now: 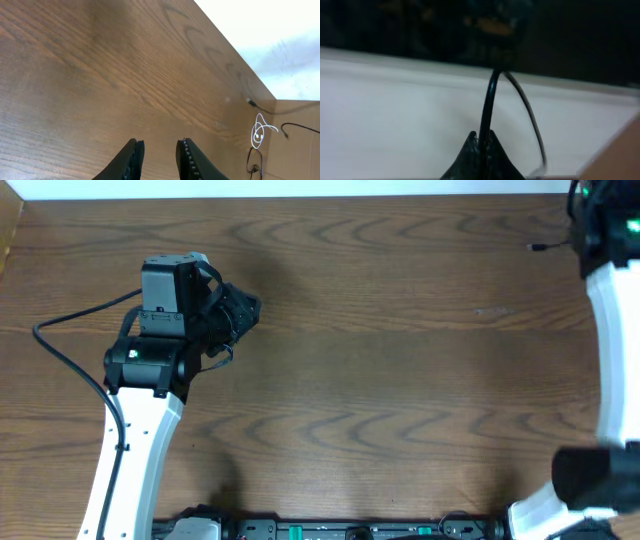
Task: Untangle cables
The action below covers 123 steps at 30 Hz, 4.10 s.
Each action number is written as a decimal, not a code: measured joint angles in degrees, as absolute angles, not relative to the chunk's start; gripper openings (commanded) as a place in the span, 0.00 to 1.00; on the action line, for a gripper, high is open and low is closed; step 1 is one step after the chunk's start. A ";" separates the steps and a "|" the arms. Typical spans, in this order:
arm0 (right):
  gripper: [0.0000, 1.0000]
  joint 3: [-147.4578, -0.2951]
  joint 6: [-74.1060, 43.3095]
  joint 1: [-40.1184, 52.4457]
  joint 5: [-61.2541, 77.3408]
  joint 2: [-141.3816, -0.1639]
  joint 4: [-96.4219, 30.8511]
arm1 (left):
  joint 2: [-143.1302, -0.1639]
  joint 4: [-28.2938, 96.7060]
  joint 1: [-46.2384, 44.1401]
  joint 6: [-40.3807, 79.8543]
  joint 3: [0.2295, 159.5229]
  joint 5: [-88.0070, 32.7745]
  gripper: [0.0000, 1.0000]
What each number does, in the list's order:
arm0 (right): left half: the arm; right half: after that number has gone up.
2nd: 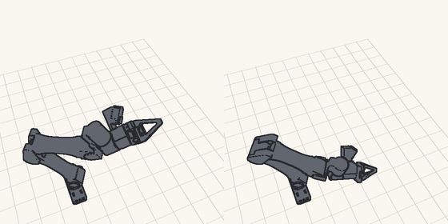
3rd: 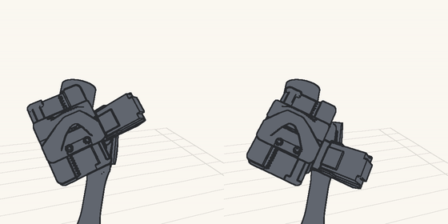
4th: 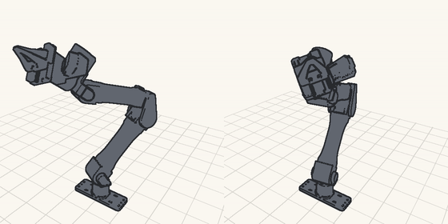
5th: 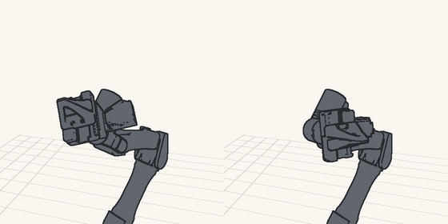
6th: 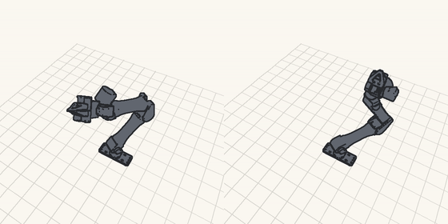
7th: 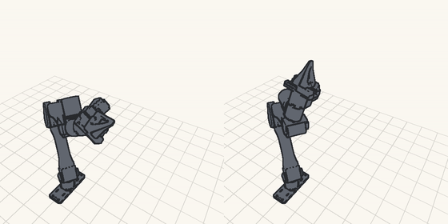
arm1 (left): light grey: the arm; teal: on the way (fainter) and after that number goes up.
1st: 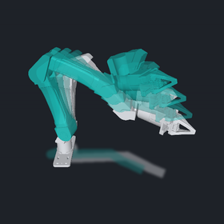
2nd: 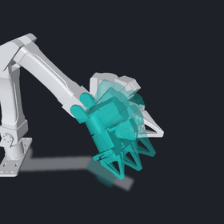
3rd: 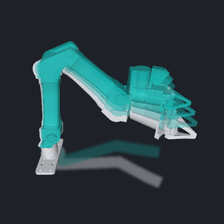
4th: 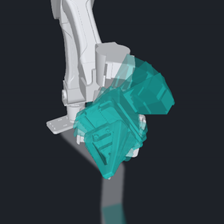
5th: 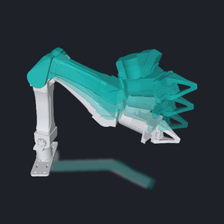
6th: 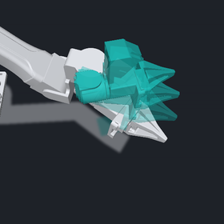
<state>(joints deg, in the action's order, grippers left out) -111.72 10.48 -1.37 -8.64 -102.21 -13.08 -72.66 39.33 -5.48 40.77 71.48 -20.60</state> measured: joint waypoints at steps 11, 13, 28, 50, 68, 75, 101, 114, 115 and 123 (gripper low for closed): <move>0.01 -111.26 18.46 -9.63 -8.60 -120.27 12.16 | -80.51 38.50 -5.48 40.60 71.50 -16.10 0.25; 0.01 -111.26 18.41 -12.12 -8.84 -121.82 10.98 | -82.70 38.50 -5.48 40.60 71.50 -16.14 0.25; 0.01 -111.31 9.61 -28.93 -5.80 -124.29 -4.89 | -87.77 37.04 -5.48 40.47 71.50 -16.51 0.22; 0.99 -111.53 -2.04 -22.11 4.25 -124.31 -38.11 | -87.77 37.04 -7.07 40.47 71.50 -17.87 0.27; 0.99 -111.77 -3.84 -4.34 15.75 -90.94 -57.56 | -87.77 40.23 -7.07 47.00 71.50 -17.74 0.93; 0.99 -111.77 -3.88 -3.09 14.50 -81.93 -63.40 | -87.72 40.10 -7.07 54.11 71.50 -17.69 0.93; 0.99 -75.94 -1.26 0.23 11.27 -65.87 -43.75 | -87.72 40.07 -7.07 55.55 71.50 -17.69 0.94; 0.99 -23.86 -0.60 0.84 6.11 -23.73 -10.07 | -87.70 40.07 -7.07 55.57 71.50 -17.69 0.94; 0.99 -22.55 -0.60 0.84 6.04 -22.48 -8.99 | -87.70 40.10 -7.07 55.57 71.50 -17.67 0.94; 0.99 -2.79 -2.24 0.84 5.08 -5.15 -0.97 | -87.66 40.10 -7.07 55.66 71.50 -17.67 0.94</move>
<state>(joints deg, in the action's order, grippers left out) -2.79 -2.24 0.84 5.08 -5.15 -0.97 -87.66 40.10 -7.07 55.66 71.50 -17.67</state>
